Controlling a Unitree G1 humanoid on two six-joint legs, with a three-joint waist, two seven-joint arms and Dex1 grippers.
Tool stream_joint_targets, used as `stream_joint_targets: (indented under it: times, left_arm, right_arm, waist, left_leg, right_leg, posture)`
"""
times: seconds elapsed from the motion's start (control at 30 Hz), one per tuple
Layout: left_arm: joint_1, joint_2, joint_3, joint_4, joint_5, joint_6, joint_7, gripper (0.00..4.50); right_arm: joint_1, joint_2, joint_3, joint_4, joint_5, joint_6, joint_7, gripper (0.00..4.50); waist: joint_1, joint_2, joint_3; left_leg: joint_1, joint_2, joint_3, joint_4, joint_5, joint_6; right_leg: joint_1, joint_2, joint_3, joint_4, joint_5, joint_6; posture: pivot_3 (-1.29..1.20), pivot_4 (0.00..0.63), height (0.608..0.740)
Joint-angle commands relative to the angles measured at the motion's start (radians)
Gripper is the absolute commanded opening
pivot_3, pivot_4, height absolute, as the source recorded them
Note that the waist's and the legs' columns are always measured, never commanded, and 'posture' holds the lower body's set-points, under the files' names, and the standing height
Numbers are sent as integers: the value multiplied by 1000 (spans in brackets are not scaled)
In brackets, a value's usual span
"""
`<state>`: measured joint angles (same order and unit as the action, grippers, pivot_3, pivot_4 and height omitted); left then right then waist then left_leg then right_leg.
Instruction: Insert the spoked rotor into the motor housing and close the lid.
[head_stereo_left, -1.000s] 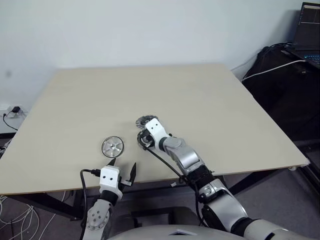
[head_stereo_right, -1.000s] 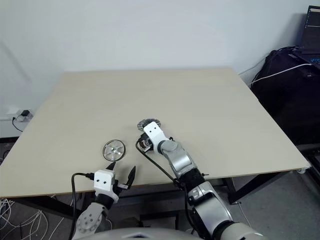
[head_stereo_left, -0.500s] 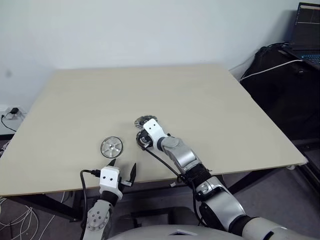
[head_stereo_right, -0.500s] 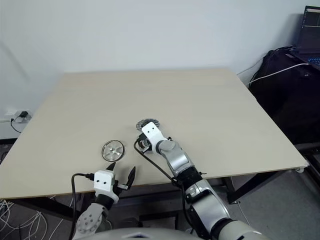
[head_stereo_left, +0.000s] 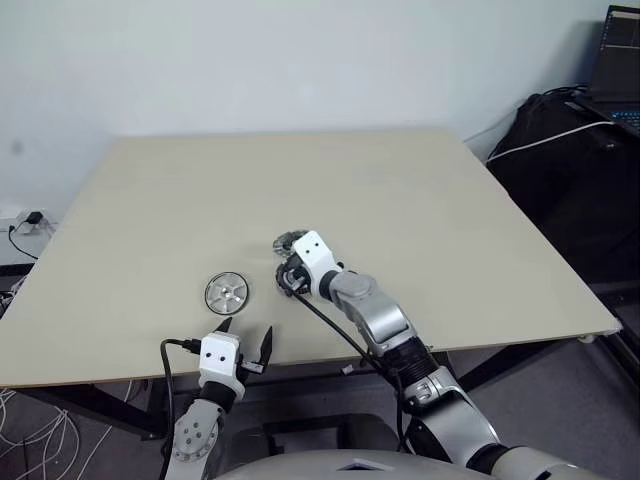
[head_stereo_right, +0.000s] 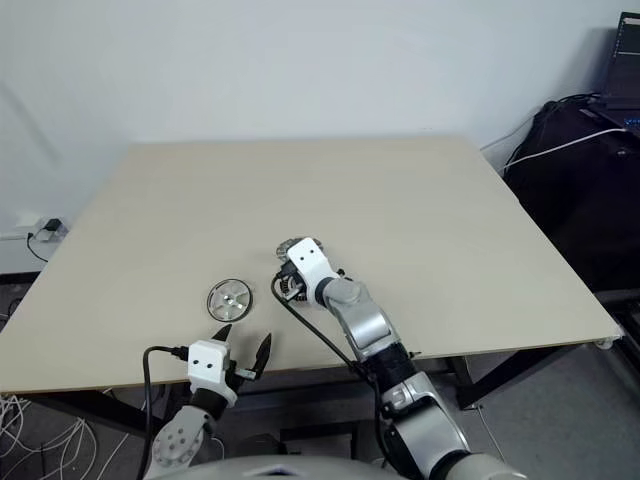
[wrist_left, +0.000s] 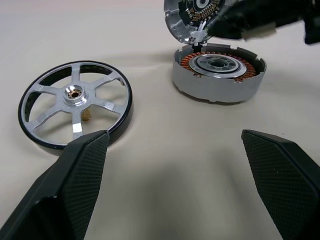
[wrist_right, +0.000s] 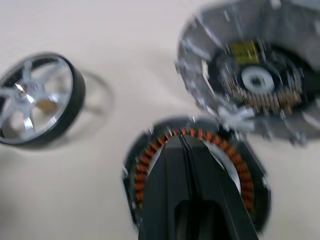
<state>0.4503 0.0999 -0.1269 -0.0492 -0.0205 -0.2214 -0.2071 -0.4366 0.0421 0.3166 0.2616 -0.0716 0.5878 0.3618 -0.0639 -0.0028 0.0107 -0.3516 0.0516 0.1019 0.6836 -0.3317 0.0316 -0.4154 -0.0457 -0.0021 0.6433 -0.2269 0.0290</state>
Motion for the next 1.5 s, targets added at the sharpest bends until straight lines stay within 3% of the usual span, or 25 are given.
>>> stream_joint_targets:
  times: [0.03, 0.2, 0.47, 0.6, 1.03, 1.5]
  left_arm:
    - [-13, -1, 0, -34, -8, -8, -3, 4500]
    - [-8, -26, 40, -51, -54, 28, 27, 4500]
    - [11, -119, 165, -165, -429, 191, -21, 4500]
    - [-1, -130, 209, -185, -499, 229, -13, 4500]
    - [-147, -124, 318, -166, -549, 343, 74, 4500]
    - [-177, -114, 304, -143, -542, 490, 74, 4500]
  right_arm:
    - [3, -7, -20, -77, 13, 6, -8, 12]
    - [59, -31, -30, -173, 31, 20, 2, 12]
    - [238, -95, -25, -372, 69, 99, 15, 12]
    - [308, -110, -18, -437, 79, 135, 1, 12]
    - [355, -111, -16, -482, 91, 151, -48, 12]
    - [388, -177, 1, -555, 152, 112, 29, 12]
  waist:
    - [-1, 0, 0]
    - [-1, 0, 0]
    - [2, -2, 1]
    - [1, -3, 1]
    - [4, -9, -1]
    - [4, -10, -1]
  left_leg:
    - [0, 0, 0, 0, 0, 0]
    - [0, 0, 0, 0, 0, 0]
    - [0, 1, 0, 0, 0, 1]
    - [0, 0, -1, 0, 0, 1]
    - [0, -1, -1, 1, 0, 0]
    - [1, -1, -2, 1, 0, 0]
  right_leg:
    - [0, 0, 0, 0, 0, 0]
    - [0, 0, 0, 0, 0, 0]
    - [0, -1, 0, -1, 0, 0]
    - [0, 0, 0, 0, -3, 4]
    - [2, 0, 0, -1, -1, 1]
    - [2, 0, 0, -1, -3, 4]
  posture:
    - [0, 0, 740]
    - [0, 0, 740]
    - [0, 0, 740]
    - [0, 0, 740]
    - [0, 0, 740]
    - [0, 0, 740]
